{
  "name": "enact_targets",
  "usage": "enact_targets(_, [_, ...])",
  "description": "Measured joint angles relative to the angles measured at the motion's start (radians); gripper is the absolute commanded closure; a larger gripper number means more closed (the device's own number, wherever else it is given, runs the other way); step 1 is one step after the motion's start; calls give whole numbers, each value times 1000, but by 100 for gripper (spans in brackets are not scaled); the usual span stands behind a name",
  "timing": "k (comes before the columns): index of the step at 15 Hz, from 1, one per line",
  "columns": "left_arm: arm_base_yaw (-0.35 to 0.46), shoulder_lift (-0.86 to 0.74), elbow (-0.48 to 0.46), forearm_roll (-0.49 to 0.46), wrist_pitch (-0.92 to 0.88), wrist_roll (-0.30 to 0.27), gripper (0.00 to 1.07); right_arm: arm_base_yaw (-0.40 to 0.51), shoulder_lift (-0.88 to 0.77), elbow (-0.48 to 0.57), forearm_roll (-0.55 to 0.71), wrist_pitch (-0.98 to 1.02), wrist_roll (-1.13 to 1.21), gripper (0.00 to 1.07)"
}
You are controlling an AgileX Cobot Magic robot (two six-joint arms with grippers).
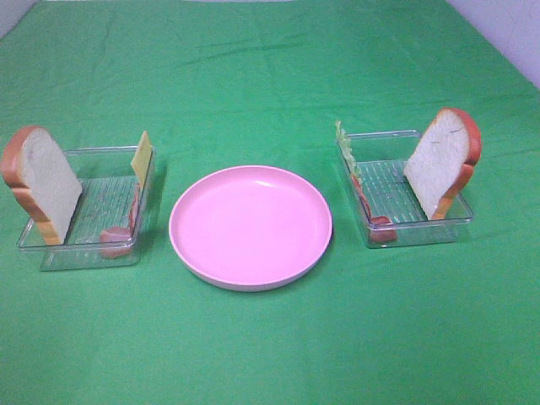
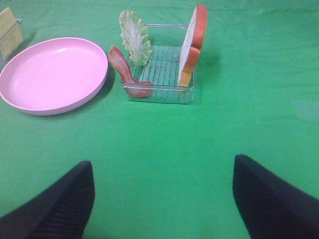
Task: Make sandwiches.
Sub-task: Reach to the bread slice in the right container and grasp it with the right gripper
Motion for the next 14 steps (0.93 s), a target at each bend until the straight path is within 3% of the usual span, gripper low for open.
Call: enact_targets(14, [0, 0, 0, 0, 0, 0, 23, 0, 0, 0, 0, 0, 0, 34])
